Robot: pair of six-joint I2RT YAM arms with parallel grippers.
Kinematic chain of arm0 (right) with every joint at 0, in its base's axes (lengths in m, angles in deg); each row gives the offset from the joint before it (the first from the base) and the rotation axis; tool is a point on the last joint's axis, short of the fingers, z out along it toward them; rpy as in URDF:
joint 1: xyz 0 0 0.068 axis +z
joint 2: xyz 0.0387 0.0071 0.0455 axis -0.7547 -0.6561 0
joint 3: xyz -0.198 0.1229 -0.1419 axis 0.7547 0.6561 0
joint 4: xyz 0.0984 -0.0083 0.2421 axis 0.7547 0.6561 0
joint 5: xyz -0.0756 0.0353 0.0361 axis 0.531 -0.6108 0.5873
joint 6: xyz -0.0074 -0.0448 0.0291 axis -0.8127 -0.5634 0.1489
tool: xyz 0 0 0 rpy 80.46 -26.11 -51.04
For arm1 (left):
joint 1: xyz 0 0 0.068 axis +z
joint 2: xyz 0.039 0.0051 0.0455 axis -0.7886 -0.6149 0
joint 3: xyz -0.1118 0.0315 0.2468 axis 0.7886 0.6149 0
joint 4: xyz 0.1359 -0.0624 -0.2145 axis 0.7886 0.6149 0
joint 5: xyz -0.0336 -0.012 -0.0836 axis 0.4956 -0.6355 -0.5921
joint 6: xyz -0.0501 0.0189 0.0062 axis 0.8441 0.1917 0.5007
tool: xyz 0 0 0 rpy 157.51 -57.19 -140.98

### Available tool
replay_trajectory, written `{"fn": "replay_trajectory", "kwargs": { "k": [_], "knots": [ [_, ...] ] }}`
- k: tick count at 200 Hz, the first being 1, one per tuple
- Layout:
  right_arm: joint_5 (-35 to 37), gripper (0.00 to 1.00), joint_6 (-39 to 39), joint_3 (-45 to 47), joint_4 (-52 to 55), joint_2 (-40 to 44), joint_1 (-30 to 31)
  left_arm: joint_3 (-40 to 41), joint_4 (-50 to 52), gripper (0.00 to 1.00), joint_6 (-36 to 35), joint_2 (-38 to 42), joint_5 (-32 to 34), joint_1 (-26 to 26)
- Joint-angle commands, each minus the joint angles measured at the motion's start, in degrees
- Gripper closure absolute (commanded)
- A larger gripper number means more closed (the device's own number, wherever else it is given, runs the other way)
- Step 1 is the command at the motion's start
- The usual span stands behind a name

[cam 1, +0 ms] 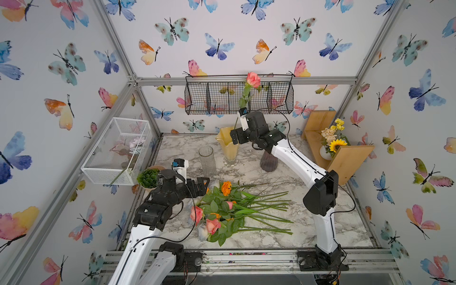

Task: Arrange the flowers in different vases according to their colors
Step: Insert the flower into the vase, then pick up the flower at the center of the board.

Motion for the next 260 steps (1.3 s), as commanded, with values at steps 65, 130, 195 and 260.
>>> {"fn": "replay_trajectory", "kwargs": {
  "k": [65, 130, 195, 260],
  "knots": [
    [-11.2, 0.11, 5.6, 24.0, 6.5, 23.2, 1.9, 0.1, -0.3, 0.01, 0.0, 1.3, 1.8, 0.0],
    [-13.2, 0.17, 4.4, 40.0, 16.3, 29.0, 2.0, 0.2, -0.3, 0.01, 0.2, 1.9, 2.4, -0.1],
    [-3.9, 0.16, -4.8, 40.6, 15.2, 19.6, 3.1, 0.2, -0.3, 0.01, 0.2, 1.5, 2.3, 0.0],
    [-1.0, 0.21, -19.2, 45.7, 2.1, 18.0, 4.5, 0.2, -0.4, 0.01, 0.2, 1.2, 2.1, -0.1]
  ]
}}
